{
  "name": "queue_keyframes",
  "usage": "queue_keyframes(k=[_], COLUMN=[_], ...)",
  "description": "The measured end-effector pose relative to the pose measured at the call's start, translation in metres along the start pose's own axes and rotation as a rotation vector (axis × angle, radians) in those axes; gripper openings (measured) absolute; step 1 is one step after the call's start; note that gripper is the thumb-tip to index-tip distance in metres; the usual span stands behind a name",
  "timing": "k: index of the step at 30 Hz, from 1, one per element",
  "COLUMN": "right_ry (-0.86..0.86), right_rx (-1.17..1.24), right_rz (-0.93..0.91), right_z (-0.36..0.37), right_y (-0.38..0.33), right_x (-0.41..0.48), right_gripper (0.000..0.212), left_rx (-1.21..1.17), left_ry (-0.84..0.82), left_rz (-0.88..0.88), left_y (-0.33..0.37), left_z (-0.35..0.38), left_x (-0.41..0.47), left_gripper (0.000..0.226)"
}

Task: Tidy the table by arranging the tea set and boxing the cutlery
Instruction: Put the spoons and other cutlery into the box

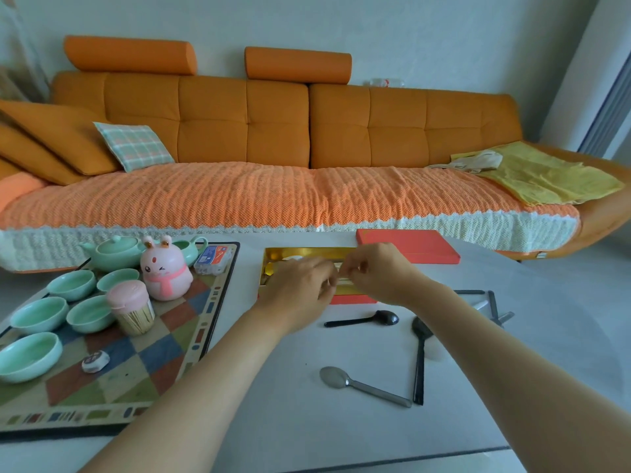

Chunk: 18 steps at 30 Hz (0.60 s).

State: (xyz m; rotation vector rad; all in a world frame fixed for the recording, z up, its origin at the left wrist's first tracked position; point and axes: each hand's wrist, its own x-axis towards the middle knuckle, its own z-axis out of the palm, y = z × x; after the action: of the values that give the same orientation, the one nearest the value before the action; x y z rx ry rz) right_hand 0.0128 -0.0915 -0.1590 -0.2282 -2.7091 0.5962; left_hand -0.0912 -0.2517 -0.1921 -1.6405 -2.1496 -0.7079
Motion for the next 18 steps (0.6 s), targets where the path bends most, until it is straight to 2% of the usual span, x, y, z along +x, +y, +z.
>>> queue_keyframes(k=[4,7,13,18], right_ry=[-0.212,-0.287,-0.341,-0.275], right_rx=[-0.107,-0.254,-0.333,-0.269], right_rz=[0.078,0.085,0.128,0.079], right_z=[-0.011,-0.016,-0.011,-0.006], right_y=[0.002,0.009,0.020,0.015], right_x=[-0.026,-0.041,-0.055,-0.054], right_gripper=[0.033,0.033,0.033,0.030], left_rx=[-0.076,-0.018,-0.037,-0.082], left_ry=[-0.250,-0.408,-0.436,-0.431], left_rz=[-0.107,-0.156,-0.172,-0.175], left_y=[0.019,0.024,0.030,0.031], left_z=[0.007,0.010,0.009,0.009], left_x=[-0.010,-0.016,-0.017,-0.019], left_gripper=[0.014,0.035,0.036,0.034])
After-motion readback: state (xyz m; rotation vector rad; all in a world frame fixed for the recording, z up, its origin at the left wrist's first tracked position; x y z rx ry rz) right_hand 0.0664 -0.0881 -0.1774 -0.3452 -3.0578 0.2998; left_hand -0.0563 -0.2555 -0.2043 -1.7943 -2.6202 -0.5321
